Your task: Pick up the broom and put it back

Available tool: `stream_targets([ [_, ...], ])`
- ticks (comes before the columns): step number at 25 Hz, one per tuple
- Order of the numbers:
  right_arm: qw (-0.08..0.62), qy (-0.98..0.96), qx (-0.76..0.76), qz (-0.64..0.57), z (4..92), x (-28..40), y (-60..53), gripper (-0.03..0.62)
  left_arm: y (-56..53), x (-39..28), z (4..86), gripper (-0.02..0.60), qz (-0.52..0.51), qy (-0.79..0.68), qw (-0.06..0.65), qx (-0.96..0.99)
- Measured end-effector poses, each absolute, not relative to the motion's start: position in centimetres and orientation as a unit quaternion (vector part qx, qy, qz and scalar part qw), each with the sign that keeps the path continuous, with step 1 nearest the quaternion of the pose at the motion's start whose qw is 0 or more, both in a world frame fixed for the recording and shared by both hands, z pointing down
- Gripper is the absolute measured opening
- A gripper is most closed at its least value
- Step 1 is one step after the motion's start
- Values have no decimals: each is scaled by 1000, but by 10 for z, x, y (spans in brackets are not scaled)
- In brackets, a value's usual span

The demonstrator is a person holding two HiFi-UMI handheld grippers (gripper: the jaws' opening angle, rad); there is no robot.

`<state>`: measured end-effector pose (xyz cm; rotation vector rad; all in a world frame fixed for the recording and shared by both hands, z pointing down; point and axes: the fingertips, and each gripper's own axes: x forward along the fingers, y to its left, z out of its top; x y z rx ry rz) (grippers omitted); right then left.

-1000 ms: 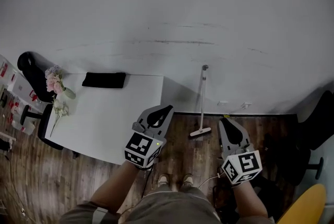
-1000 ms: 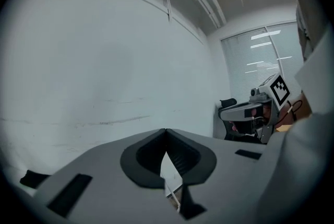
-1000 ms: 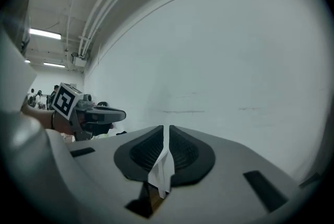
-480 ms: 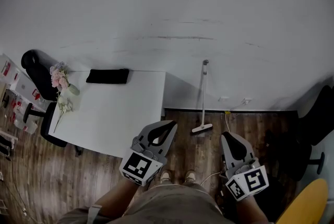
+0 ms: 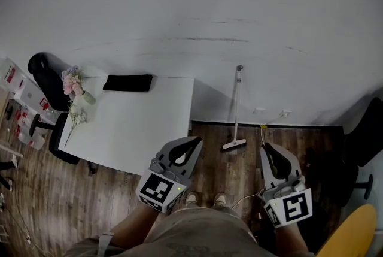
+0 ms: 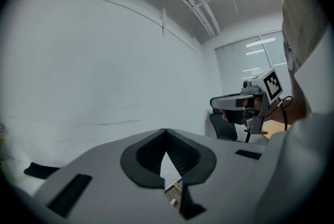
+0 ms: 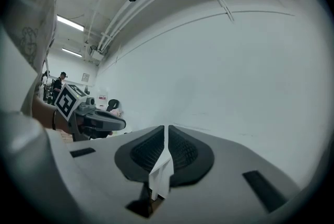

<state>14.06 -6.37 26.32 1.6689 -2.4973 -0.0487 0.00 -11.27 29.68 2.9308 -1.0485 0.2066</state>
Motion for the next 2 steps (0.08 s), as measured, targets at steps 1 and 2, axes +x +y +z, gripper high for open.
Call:
stream_targets([
  [1,68,-830,553,-15,263,140,-64,46,-112,-1,295,17,66,-337,11,939],
  [2,67,-831,553,-14,262,139,-64,46,-112,-2,294,17,66,-337,10,939],
])
